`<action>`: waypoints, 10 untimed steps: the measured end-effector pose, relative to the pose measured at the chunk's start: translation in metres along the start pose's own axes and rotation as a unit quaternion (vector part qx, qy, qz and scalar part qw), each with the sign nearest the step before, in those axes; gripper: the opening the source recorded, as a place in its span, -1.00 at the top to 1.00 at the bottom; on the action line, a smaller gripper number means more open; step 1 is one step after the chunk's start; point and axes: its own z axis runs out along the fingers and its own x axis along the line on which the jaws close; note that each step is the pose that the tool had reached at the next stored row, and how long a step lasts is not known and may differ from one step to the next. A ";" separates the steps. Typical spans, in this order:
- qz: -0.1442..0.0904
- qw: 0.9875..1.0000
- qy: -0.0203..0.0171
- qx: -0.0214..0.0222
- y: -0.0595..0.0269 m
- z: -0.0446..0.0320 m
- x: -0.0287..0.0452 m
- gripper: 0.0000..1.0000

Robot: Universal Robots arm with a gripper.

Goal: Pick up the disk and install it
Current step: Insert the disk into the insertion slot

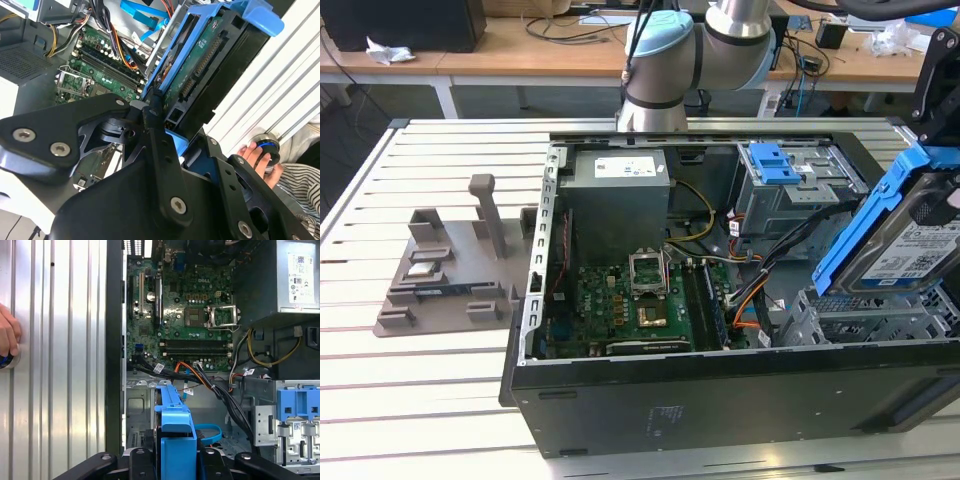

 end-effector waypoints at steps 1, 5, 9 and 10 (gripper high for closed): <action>0.000 1.000 0.000 0.000 0.0000 0.0000 0.0000 0.27; 0.000 1.000 0.002 0.000 -0.0002 0.0033 0.0002 0.27; 0.000 1.000 0.004 0.000 -0.0010 0.0074 -0.0007 0.27; 0.000 1.000 0.005 0.000 -0.0013 0.0082 -0.0013 0.27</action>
